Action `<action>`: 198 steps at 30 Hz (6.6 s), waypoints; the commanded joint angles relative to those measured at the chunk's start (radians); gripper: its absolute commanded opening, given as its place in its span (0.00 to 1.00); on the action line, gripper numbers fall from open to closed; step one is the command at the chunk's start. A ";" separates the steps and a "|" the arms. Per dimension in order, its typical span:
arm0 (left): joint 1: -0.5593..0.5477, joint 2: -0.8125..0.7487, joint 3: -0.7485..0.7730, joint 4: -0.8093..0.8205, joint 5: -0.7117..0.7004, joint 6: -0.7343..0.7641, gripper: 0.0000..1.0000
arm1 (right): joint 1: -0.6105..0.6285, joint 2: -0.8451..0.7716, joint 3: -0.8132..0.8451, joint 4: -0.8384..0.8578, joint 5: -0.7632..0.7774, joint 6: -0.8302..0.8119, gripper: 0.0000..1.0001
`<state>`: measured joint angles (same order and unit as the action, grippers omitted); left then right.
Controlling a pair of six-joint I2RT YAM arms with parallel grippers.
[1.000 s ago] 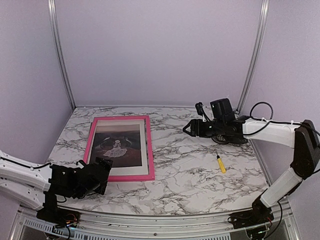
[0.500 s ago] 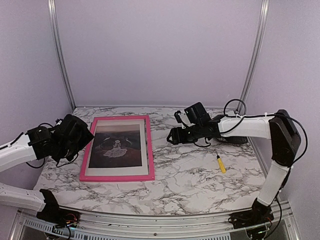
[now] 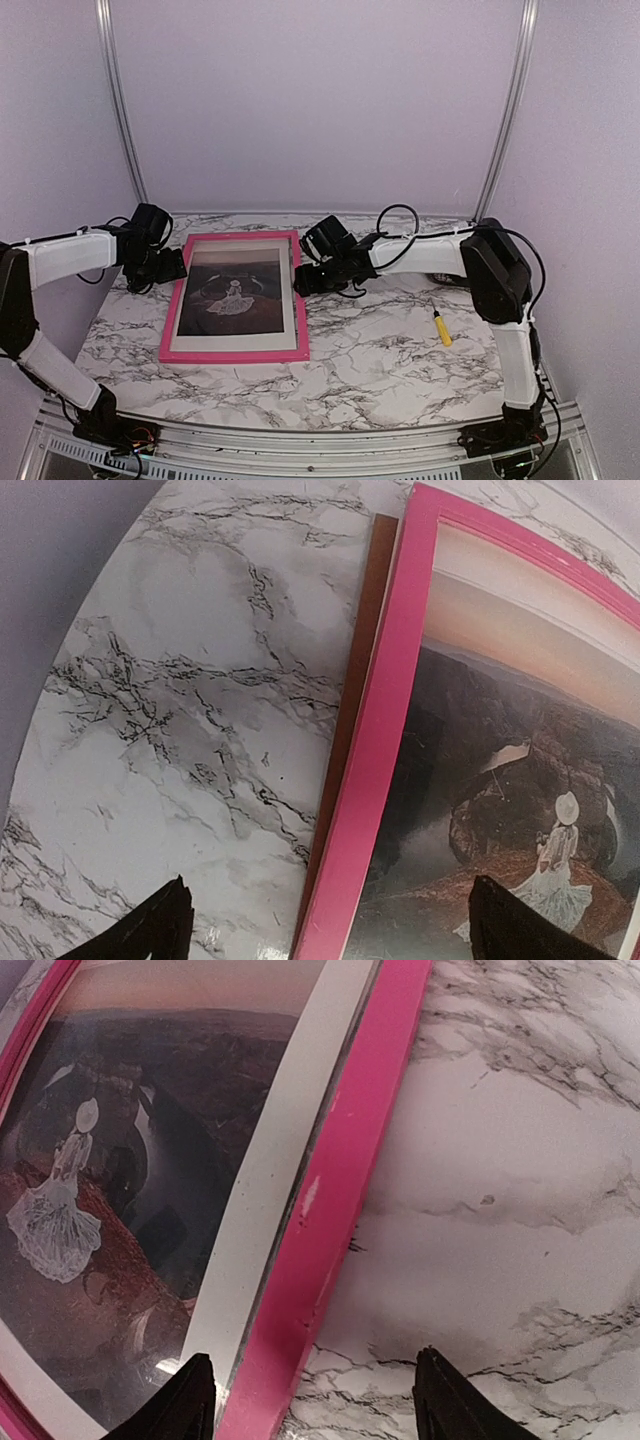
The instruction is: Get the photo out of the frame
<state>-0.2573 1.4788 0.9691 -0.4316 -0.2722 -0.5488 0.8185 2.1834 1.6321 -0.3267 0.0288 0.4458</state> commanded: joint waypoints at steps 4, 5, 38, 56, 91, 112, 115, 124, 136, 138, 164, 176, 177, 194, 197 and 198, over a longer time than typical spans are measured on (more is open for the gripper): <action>0.032 0.104 0.007 0.098 0.079 0.086 0.91 | 0.036 0.107 0.139 -0.087 0.076 0.031 0.60; 0.032 0.121 0.007 0.103 0.079 0.085 0.87 | 0.037 0.115 0.145 -0.087 0.073 0.031 0.59; 0.004 0.145 0.069 0.057 0.039 0.091 0.08 | 0.054 0.144 0.271 -0.152 -0.003 0.034 0.15; -0.227 0.273 0.344 -0.029 0.114 0.010 0.04 | -0.029 -0.071 0.054 -0.180 0.034 -0.017 0.13; -0.542 0.770 0.864 0.023 0.200 -0.296 0.00 | -0.377 -0.419 -0.461 -0.158 0.021 -0.187 0.73; -0.536 0.714 0.780 0.034 0.148 -0.306 0.00 | -0.396 -0.492 -0.517 -0.158 0.094 -0.185 0.93; -0.533 0.695 0.753 0.034 0.133 -0.307 0.00 | -0.401 -0.497 -0.531 -0.156 0.097 -0.189 0.94; -0.502 0.645 0.701 0.033 0.124 -0.298 0.00 | -0.401 -0.507 -0.526 -0.154 0.118 -0.184 0.95; -0.539 0.691 0.790 -0.012 0.118 -0.292 0.03 | -0.401 -0.598 -0.509 -0.148 0.104 -0.174 0.96; -0.552 0.708 0.814 -0.040 0.096 -0.298 0.05 | -0.401 -0.603 -0.502 -0.152 0.097 -0.176 0.96; -0.546 0.614 0.727 -0.090 -0.002 -0.286 0.56 | -0.401 -0.620 -0.506 -0.150 0.066 -0.183 0.96; -0.545 0.622 0.604 -0.086 0.005 -0.269 0.31 | -0.401 -0.636 -0.517 -0.140 0.063 -0.176 0.96; -0.548 0.630 0.613 -0.085 0.011 -0.265 0.28 | -0.401 -0.634 -0.515 -0.142 0.062 -0.175 0.96; -0.597 0.776 0.773 -0.078 0.093 -0.261 0.24 | -0.401 -0.630 -0.514 -0.155 0.060 -0.182 0.96; -0.600 0.794 0.802 -0.071 0.109 -0.263 0.24 | -0.401 -0.628 -0.515 -0.153 0.060 -0.180 0.96; -0.602 0.801 0.813 -0.071 0.115 -0.263 0.24 | -0.401 -0.628 -0.517 -0.153 0.059 -0.180 0.96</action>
<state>-0.8471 2.2425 1.7355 -0.4988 -0.1925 -0.8215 0.4221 1.5749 1.1023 -0.4870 0.0906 0.2607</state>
